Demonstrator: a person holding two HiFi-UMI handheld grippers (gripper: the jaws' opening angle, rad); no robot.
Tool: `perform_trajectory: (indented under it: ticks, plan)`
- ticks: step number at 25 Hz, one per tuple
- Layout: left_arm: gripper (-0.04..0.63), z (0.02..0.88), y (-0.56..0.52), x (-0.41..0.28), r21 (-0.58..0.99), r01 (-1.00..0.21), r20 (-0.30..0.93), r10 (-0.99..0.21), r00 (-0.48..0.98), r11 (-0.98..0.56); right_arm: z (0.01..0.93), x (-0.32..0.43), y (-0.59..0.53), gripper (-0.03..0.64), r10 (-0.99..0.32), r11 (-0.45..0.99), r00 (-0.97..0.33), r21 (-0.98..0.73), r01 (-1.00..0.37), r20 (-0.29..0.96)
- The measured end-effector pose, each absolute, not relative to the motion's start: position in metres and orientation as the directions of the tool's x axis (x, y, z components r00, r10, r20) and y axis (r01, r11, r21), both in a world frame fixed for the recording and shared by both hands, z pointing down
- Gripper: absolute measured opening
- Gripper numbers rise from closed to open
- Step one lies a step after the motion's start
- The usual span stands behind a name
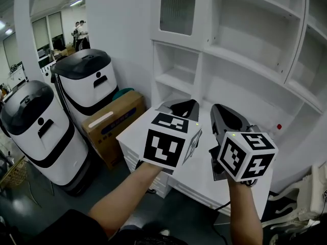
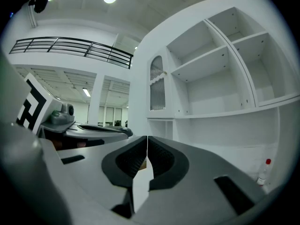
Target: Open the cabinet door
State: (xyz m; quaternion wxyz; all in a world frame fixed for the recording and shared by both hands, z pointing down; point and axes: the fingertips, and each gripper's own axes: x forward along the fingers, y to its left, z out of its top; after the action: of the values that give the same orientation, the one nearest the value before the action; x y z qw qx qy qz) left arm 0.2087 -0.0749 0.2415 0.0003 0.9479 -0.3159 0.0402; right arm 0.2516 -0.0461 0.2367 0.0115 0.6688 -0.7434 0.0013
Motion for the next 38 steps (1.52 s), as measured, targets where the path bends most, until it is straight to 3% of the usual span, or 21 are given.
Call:
perform_trajectory:
  ticks: [11, 38]
  plan:
    - [0.008, 0.237, -0.113, 0.22, -0.035, -0.611, 0.068, -0.612, 0.788, -0.791, 0.237, 0.262, -0.084, 0.02, -0.992, 0.127, -0.126, 0.025, -0.992, 0.028]
    - [0.008, 0.167, -0.262, 0.273, -0.157, -0.466, -0.033, -0.467, 0.884, -0.871, 0.174, 0.298, -0.236, 0.02, -0.998, 0.04, -0.043, 0.052, -0.998, -0.053]
